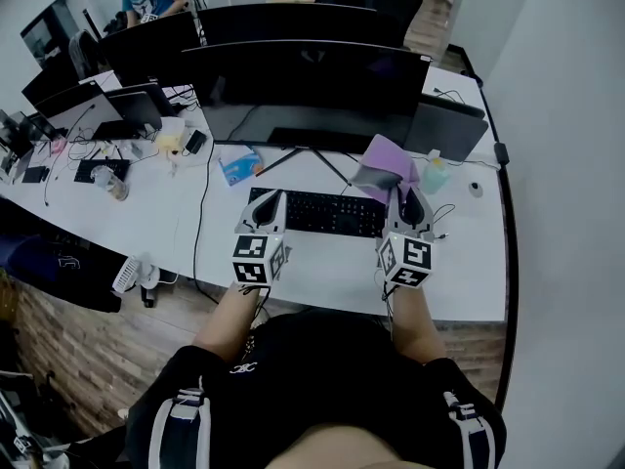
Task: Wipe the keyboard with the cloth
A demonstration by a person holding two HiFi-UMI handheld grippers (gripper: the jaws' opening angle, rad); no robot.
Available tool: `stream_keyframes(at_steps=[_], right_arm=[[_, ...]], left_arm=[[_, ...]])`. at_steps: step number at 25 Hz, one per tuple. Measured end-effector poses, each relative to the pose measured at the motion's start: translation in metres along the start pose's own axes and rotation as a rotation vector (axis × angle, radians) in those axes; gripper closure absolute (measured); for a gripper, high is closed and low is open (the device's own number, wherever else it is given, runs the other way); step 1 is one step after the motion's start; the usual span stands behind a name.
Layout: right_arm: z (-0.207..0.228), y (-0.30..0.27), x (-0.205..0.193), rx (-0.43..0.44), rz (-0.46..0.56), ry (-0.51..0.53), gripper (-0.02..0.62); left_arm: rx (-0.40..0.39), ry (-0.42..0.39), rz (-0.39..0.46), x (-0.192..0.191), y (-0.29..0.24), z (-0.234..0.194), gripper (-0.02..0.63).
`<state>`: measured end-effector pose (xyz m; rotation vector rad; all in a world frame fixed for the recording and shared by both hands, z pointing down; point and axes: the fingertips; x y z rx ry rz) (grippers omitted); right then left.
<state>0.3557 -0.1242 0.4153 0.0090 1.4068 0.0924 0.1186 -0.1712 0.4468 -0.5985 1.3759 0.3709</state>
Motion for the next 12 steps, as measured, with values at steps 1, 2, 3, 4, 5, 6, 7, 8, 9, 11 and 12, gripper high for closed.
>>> stream_keyframes(at_steps=[1, 2, 3, 4, 5, 6, 7, 8, 9, 11, 12], right_arm=[[0.0, 0.001, -0.001, 0.001, -0.001, -0.001, 0.505], [-0.001, 0.002, -0.001, 0.004, -0.002, 0.0, 0.505], [-0.002, 0.002, -0.002, 0.009, -0.002, 0.001, 0.505], [-0.004, 0.002, -0.003, 0.015, -0.001, 0.002, 0.505], [-0.005, 0.003, -0.004, 0.021, 0.0, 0.002, 0.505], [-0.007, 0.004, -0.004, 0.027, 0.002, 0.001, 0.505], [-0.009, 0.004, -0.004, 0.032, 0.004, 0.001, 0.505], [-0.01, 0.004, -0.003, 0.035, 0.006, 0.0, 0.505], [-0.011, 0.003, -0.003, 0.038, 0.006, 0.0, 0.505], [-0.014, 0.002, -0.003, 0.044, 0.005, -0.001, 0.505], [-0.015, 0.001, -0.003, 0.046, 0.003, -0.002, 0.505]], left_arm=[[0.001, 0.0, 0.0, 0.0, 0.002, 0.0, 0.594], [0.003, 0.0, 0.0, 0.0, 0.003, 0.0, 0.594], [0.004, 0.001, 0.001, 0.0, 0.005, 0.0, 0.594], [0.006, 0.002, 0.002, -0.001, 0.006, 0.0, 0.594], [0.008, 0.002, 0.003, -0.001, 0.008, 0.0, 0.594], [0.009, 0.003, 0.002, -0.001, 0.009, 0.0, 0.594], [0.01, 0.003, 0.002, -0.002, 0.01, -0.001, 0.594], [0.01, 0.003, 0.001, -0.002, 0.011, -0.001, 0.594], [0.011, 0.002, 0.001, -0.001, 0.012, -0.001, 0.594], [0.014, 0.001, 0.002, -0.001, 0.013, -0.002, 0.594], [0.016, 0.001, 0.002, 0.0, 0.013, -0.003, 0.594]])
Point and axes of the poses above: the fingertips, and each gripper's own axes: y backward along the fingers, z to its right, x out of its top, and after that the axes turned 7 degrees about -y, right-handed
